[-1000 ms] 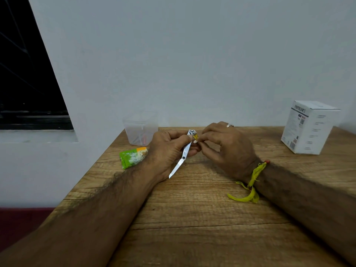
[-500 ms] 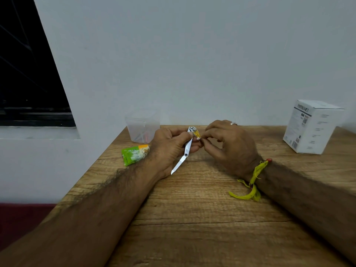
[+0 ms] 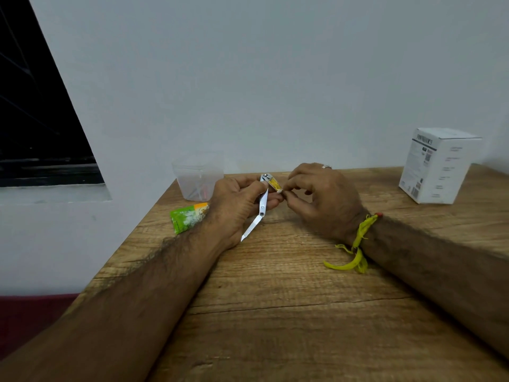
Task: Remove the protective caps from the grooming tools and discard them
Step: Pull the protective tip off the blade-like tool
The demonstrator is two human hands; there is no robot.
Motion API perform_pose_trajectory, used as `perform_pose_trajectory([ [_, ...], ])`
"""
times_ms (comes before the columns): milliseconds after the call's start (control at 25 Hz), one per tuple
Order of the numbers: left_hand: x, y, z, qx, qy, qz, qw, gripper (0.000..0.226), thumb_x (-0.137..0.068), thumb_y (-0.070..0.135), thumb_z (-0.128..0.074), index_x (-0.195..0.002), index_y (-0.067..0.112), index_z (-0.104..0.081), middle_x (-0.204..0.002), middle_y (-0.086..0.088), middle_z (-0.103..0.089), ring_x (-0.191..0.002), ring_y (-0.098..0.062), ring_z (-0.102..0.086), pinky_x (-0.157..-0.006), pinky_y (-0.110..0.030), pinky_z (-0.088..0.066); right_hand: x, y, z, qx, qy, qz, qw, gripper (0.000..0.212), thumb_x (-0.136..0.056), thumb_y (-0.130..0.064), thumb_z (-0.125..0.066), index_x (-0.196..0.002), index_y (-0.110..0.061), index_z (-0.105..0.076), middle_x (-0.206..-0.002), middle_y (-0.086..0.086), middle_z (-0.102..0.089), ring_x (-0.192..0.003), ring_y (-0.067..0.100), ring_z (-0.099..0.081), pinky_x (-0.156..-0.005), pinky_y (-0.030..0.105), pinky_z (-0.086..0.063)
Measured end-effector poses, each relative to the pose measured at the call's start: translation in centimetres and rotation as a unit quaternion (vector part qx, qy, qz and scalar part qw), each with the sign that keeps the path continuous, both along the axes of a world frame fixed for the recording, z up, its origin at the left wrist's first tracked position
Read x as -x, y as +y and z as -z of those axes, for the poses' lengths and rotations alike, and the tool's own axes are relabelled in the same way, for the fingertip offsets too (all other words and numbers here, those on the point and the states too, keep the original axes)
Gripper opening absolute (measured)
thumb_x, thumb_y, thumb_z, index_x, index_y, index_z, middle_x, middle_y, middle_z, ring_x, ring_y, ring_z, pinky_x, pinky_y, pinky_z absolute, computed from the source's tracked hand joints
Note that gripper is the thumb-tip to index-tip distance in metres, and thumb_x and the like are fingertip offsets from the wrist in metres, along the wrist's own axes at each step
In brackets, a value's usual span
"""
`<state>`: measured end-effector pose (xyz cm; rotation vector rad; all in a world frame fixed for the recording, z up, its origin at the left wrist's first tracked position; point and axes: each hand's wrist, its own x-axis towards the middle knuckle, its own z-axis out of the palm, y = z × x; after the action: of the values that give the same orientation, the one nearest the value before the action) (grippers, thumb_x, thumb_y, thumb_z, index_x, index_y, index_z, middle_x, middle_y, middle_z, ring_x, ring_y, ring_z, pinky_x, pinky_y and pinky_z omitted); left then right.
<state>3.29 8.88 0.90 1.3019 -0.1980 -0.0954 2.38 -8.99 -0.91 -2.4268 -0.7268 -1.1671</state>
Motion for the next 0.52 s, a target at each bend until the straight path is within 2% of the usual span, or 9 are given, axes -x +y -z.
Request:
perform_pose_trajectory([
  [440, -0.51, -0.07, 0.29, 0.024, -0.005, -0.007, 1.0, 0.013, -0.096, -0.005, -0.056, -0.098, -0.01, -0.068, -0.075, -0.015, -0.074, -0.063, -0.021, -0.074, -0.066, -0.028, -0.063, -0.06, -0.19, 0.14, 0.018, -0.007, -0.001, 1.0, 0.009, -0.085, -0.02, -0.07, -0.089, -0.017, -0.077, -0.09, -0.005, -0.07, -0.08, 0.02, -0.063, -0.066, 0.038, -0.053],
  [520, -0.5, -0.07, 0.27, 0.025, -0.011, -0.011, 1.0, 0.013, -0.096, -0.005, -0.056, -0.099, -0.011, -0.067, -0.075, -0.015, -0.074, -0.062, -0.02, -0.074, -0.065, -0.029, -0.063, -0.07, -0.19, 0.11, 0.014, -0.015, 0.001, 1.0, 0.008, -0.085, -0.02, -0.071, -0.089, -0.017, -0.078, -0.09, -0.004, -0.071, -0.079, 0.019, -0.063, -0.067, 0.035, -0.052],
])
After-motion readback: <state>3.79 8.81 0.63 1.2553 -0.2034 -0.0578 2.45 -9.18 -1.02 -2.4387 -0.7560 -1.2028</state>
